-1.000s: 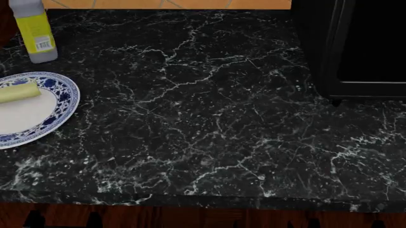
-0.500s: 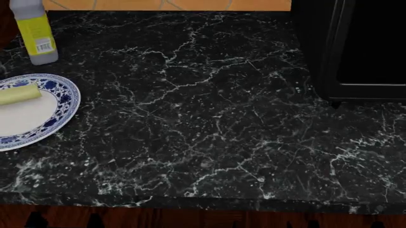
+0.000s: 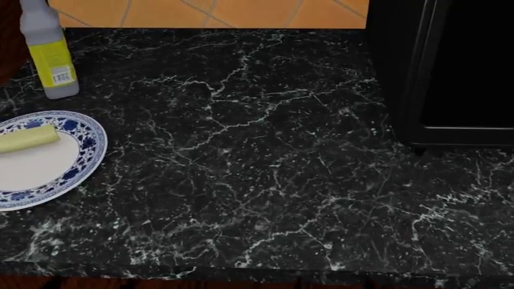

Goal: Pick the butter stick from the counter and place it in the microwave.

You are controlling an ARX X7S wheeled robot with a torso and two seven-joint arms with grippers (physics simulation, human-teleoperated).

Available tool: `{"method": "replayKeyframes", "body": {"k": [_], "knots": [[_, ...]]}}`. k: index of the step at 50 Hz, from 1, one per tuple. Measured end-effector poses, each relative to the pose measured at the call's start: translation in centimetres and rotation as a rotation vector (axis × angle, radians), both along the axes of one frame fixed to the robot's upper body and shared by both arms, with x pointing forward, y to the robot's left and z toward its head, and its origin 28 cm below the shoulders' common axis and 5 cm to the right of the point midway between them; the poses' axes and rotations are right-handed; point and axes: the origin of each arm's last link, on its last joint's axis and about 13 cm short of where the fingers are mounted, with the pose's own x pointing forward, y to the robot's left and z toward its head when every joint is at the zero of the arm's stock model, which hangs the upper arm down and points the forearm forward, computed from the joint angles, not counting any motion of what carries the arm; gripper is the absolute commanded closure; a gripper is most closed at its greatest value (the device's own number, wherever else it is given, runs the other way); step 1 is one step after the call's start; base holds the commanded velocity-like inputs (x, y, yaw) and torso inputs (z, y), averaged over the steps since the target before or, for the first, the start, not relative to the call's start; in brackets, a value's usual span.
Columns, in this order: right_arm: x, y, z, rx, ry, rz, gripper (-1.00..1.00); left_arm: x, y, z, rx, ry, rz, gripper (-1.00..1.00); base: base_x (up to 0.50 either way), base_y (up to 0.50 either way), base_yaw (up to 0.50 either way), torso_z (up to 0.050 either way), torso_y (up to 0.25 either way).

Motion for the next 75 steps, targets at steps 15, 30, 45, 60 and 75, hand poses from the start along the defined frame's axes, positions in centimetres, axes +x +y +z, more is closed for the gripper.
{"method": "replayKeyframes", "body": {"k": [15,30,45,60,75], "knots": [[0.5,-1.1,3.3,-0.019,-0.092,-0.037,-1.00,1.0,1.0,3.4,0.002,-0.019,-0.002,-1.00,0.00,0.00,0.00,0.047,0.000],[1.2,-3.9,10.0,-0.045,-0.275,-0.165,-1.00,3.7,2.8,9.3,0.004,-0.027,-0.005,-1.00,0.00,0.00,0.00,0.000,0.000],[-2.1,-8.1,17.6,-0.022,-0.526,-0.439,-1.00,6.6,4.1,14.9,0.041,-0.111,-0.029,-1.00,0.00,0.00,0.00,0.000,0.000],[-9.1,-11.3,21.6,-0.124,-0.772,-0.718,-1.00,7.5,4.8,17.3,0.071,-0.122,-0.051,-1.00,0.00,0.00,0.00,0.000,0.000],[-10.7,-10.8,23.6,-0.101,-0.863,-0.713,-1.00,7.6,4.8,17.9,0.078,-0.124,-0.066,-1.00,0.00,0.15,0.00,0.000,0.000]]}}
